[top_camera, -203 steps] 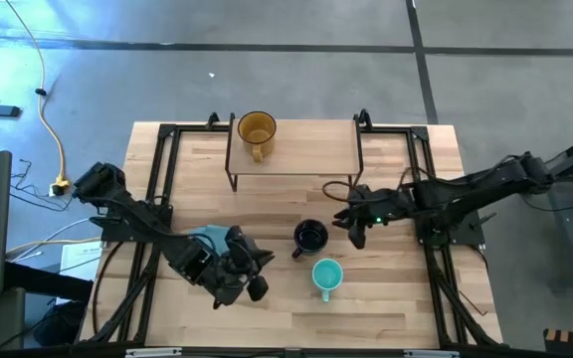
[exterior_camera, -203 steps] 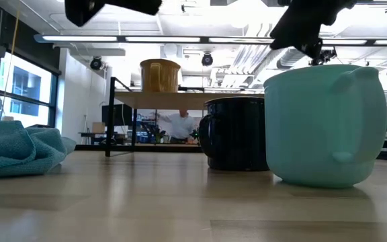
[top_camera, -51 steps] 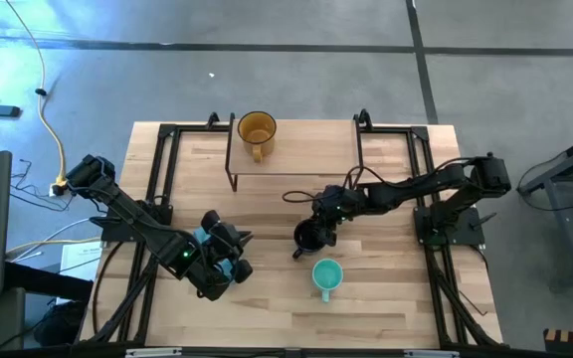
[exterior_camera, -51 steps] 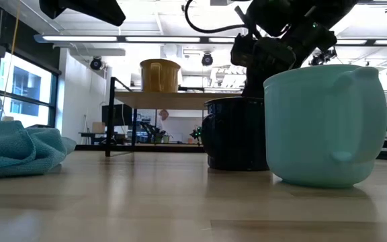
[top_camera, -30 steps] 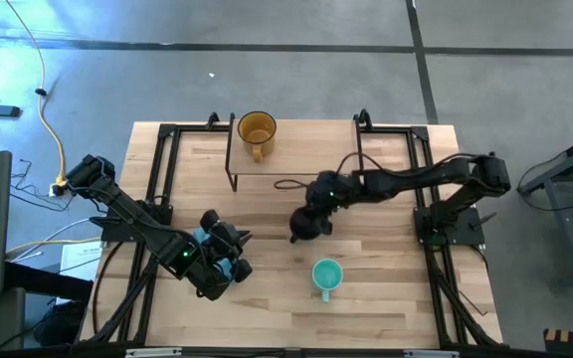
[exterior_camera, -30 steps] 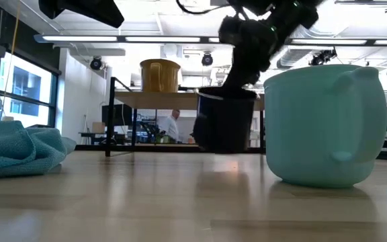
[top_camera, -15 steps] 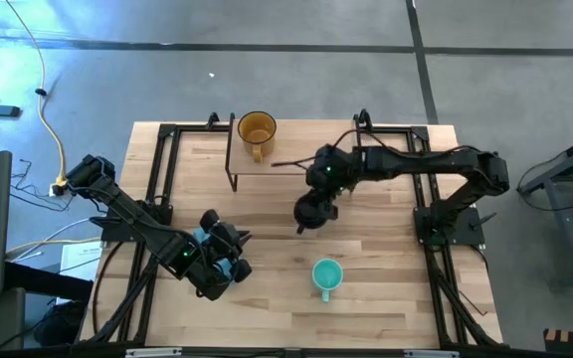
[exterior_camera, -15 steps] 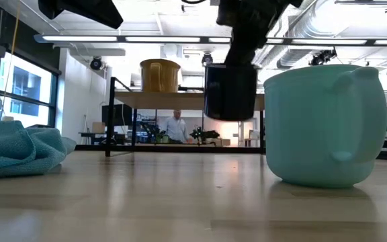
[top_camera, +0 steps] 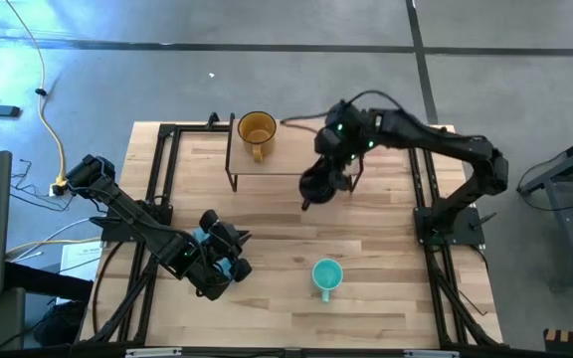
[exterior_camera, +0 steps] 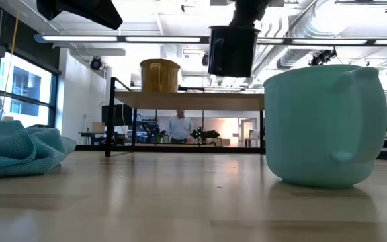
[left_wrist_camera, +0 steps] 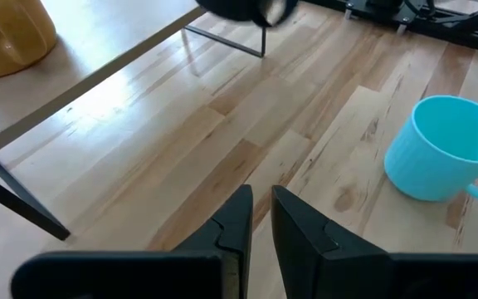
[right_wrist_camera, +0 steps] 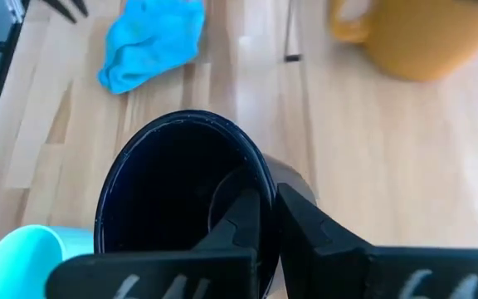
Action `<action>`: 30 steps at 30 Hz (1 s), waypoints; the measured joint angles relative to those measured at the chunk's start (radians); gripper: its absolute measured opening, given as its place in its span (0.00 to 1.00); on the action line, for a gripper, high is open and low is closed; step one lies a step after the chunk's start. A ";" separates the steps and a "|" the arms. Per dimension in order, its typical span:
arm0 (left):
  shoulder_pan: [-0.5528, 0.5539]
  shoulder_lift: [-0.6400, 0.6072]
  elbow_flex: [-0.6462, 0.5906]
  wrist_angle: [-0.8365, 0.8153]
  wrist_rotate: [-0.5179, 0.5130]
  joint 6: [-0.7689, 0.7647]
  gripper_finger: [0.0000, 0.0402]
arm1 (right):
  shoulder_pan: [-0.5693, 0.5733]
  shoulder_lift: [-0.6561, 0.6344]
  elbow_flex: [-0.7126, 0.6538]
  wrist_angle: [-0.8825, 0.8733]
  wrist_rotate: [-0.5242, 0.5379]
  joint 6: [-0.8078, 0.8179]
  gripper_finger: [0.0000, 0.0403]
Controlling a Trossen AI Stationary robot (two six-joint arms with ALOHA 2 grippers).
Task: Stack small to large cups/mugs on shelf
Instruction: Put the black cup on the shelf
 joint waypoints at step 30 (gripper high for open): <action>0.003 -0.001 0.000 0.035 -0.012 -0.047 0.09 | -0.265 0.478 0.711 -0.451 -0.224 -0.409 0.00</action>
